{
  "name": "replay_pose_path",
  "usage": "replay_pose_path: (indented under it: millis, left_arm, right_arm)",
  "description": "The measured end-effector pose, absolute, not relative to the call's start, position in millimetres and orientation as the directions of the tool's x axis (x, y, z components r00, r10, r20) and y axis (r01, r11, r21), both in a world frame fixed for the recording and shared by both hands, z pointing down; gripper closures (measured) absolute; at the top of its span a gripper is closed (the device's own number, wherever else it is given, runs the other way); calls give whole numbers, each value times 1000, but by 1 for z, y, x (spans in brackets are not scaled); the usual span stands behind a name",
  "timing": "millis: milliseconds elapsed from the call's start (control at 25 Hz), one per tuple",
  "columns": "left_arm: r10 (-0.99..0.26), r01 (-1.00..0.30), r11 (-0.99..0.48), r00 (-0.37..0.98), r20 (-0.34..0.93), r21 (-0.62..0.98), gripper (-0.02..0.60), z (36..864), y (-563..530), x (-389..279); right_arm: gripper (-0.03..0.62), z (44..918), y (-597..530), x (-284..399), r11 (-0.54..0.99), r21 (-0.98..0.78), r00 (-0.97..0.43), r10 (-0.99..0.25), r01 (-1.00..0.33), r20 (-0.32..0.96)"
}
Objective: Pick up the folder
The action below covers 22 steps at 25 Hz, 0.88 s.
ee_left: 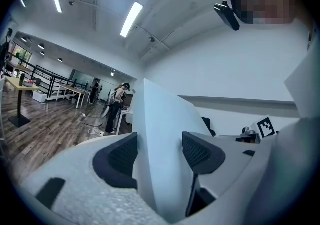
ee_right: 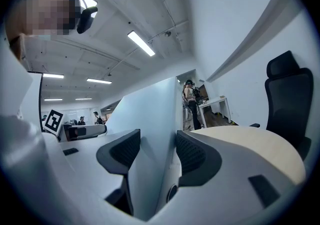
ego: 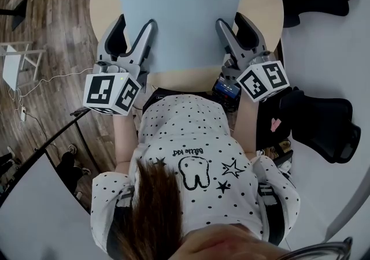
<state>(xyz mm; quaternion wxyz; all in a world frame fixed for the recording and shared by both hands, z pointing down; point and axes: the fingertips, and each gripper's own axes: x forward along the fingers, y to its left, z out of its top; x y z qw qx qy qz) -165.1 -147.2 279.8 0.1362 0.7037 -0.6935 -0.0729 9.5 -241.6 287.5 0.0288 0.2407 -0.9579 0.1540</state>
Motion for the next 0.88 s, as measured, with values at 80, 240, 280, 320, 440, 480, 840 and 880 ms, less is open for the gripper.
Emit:
replay_pose_path:
  millis: [80,240,280,320,440,480,840,880]
  left_arm:
    - [-996,-956,-2,29,90,295,290,281,-148,-165]
    - [-996,-956,-6,31,79,292,290,277,-149,-167]
    - [-996,-956,-6,30,79,293,290,277,-148,-167]
    - [-996,-956,-4,29,80,293,290,277,-148,-168]
    - [-996,-955,0,27,89,298,290,279,-148,-168]
    - [-996,-954,0,28,90,299,290,279,-147,-168]
    - [-996,-953,-3,31,87,301,290,278,-146,-168]
    - [-996,-953,-3,31,88,302,290,278,-146,-168]
  right_arm:
    - [372,289,-241,10,835,-283,-881,-453,-473,137]
    - [372,286,-243,8,834,-284,-881,-456,-472,126]
    - [372,285,-243,8,835,-284,-881,-456,-472,123]
    - [372,285,-243,8,834,-284,-881,-457,-472,122]
    - [372,284,-243,8,833,-283,-880,-460,-475,123]
    - [372,284,-243,8,833,-283,-879,-460,-476,124]
    - [372,283,-241,8,831,-285,-878,-463,-478,124]
    - [372,283,-242,8,831,-285,-878,-462,-478,124]
